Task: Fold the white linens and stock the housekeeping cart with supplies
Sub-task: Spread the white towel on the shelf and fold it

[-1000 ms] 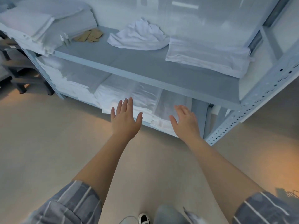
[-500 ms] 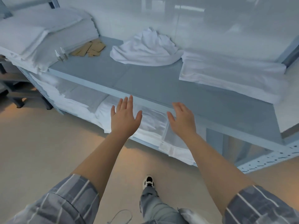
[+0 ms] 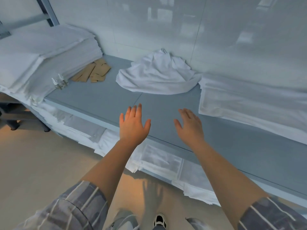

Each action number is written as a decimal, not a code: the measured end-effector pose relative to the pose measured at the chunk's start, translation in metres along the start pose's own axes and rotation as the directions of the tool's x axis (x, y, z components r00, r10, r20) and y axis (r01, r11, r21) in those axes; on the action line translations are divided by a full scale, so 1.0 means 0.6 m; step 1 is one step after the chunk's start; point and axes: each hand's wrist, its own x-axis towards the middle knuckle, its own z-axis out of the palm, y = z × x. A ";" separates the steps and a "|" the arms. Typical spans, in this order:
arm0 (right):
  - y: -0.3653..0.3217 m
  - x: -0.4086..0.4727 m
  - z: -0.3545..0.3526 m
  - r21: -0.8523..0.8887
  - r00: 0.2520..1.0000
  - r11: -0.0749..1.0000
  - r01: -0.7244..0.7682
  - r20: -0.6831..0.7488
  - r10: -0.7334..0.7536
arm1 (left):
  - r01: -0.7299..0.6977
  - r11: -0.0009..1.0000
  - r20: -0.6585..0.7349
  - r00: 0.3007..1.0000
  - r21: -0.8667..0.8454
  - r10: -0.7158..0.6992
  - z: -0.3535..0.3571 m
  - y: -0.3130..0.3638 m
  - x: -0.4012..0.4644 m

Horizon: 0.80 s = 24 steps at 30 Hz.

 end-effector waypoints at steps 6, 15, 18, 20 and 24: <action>-0.046 0.073 0.034 0.001 0.996 0.996 -0.089 -0.012 0.089 | -0.034 0.997 0.035 0.999 -0.067 0.036 0.010 -0.061 0.098; -0.196 0.179 0.108 0.019 0.973 0.982 -0.186 -0.133 0.187 | -0.118 0.988 0.121 0.984 -0.095 0.129 0.003 -0.215 0.265; -0.233 0.200 0.123 0.035 0.959 0.974 -0.225 -0.172 0.228 | -0.172 0.979 0.113 0.976 -0.107 0.184 -0.001 -0.255 0.302; -0.250 0.208 0.133 0.040 0.947 0.966 -0.257 -0.190 0.260 | -0.220 0.966 0.106 0.966 -0.134 0.234 -0.002 -0.272 0.321; -0.270 0.219 0.149 0.057 0.922 0.948 -0.314 -0.222 0.318 | -0.277 0.944 0.105 0.948 -0.181 0.299 -0.002 -0.288 0.348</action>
